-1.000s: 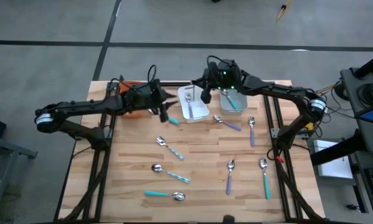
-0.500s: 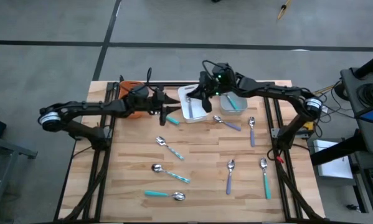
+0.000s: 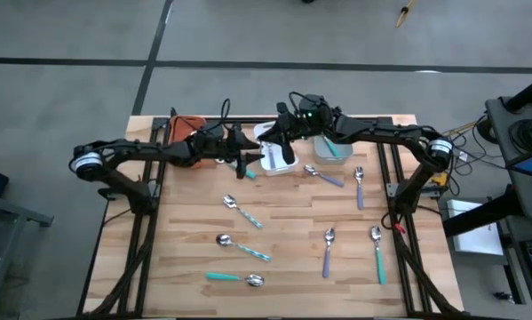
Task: Sort silverware by color (type)
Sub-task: Put the blue patterned spoon into the orange bin
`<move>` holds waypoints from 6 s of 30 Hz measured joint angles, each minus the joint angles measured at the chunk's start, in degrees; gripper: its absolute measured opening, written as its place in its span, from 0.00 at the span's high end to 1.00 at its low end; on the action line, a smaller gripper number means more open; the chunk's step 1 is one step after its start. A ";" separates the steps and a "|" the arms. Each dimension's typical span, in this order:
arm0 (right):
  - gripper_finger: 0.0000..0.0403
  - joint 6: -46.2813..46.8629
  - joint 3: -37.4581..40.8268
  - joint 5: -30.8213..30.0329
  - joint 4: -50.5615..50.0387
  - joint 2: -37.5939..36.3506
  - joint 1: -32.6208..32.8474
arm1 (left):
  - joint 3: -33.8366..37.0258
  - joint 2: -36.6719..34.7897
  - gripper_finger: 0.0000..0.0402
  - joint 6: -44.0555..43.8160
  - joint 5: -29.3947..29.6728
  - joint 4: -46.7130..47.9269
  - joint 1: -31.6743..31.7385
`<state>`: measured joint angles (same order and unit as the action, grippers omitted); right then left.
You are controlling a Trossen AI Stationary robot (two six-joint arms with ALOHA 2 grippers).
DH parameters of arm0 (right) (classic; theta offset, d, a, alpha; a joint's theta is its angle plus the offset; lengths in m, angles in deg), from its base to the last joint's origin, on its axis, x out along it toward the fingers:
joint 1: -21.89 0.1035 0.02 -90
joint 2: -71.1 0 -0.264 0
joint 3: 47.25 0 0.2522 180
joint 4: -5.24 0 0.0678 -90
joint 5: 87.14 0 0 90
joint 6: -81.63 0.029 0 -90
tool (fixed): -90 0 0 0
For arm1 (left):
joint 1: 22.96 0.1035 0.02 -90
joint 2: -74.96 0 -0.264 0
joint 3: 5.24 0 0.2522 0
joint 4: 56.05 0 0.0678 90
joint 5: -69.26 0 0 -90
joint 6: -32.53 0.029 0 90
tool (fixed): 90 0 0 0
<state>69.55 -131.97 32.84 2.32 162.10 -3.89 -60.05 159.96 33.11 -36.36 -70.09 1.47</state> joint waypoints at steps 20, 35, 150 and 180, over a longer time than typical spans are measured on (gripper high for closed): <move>0.78 2.79 0.00 -7.13 0.66 -0.11 -0.13 | -0.22 -0.02 0.98 -1.72 8.71 -0.26 -0.05; 0.61 9.64 0.12 -23.50 2.89 2.14 0.20 | -1.47 -1.72 0.98 -2.67 27.04 -1.18 -0.14; 0.97 13.97 -16.39 -7.50 -26.32 7.35 -14.10 | -5.25 -11.18 0.59 22.67 16.38 7.31 21.39; 0.97 13.73 0.45 -7.04 36.62 12.65 -11.61 | -5.20 -8.84 0.59 8.86 -2.68 -5.35 23.91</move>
<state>83.28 -131.52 25.80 38.94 174.75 -15.49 -65.26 151.11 41.96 -39.04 -75.43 25.38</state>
